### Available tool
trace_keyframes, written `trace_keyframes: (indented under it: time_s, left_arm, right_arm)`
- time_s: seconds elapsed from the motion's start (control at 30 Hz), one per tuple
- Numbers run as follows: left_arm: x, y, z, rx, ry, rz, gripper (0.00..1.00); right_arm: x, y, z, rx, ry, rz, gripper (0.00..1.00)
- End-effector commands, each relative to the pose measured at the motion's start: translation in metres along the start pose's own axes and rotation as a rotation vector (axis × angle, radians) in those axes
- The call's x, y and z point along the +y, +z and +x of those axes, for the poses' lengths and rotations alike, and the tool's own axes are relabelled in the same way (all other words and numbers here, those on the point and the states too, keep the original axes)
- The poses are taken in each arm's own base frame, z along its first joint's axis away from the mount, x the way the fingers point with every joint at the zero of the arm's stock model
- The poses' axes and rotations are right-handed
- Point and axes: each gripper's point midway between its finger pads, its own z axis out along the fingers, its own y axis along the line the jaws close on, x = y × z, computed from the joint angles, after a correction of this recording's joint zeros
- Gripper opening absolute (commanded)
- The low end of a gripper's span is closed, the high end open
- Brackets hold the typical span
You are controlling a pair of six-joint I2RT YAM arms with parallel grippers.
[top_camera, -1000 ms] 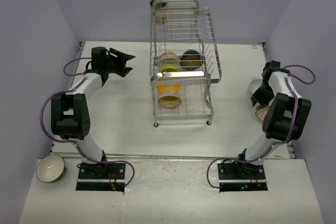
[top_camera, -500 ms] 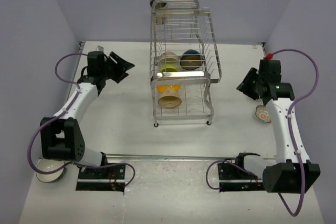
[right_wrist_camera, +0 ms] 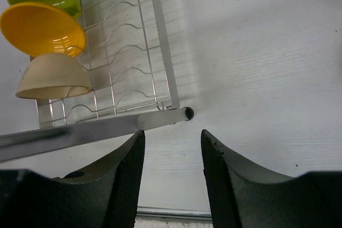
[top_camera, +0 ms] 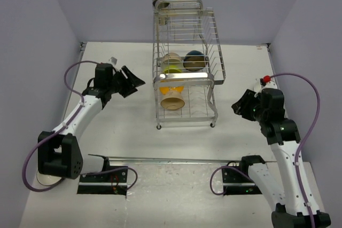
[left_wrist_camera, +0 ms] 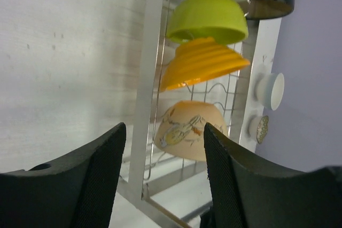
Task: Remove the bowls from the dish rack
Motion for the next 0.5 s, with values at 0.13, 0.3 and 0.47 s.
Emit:
trace_keyframes:
  time_s: [0.13,0.3,0.47]
  left_arm:
    - [-0.013,-0.043,0.057,0.107,-0.330,0.129,0.62]
    - [-0.038,-0.077,0.038,-0.054,-0.488,0.223,0.62]
    - [-0.034,-0.074,0.034,-0.152,-0.639,0.214,0.67]
  right_arm:
    - [0.006,0.005,-0.013,-0.121,-0.004,-0.058,0.48]
    - [0.006,-0.003,-0.016,-0.158,-0.006,-0.067,0.48]
    - [0.008,0.000,-0.014,-0.154,-0.014,-0.085,0.48]
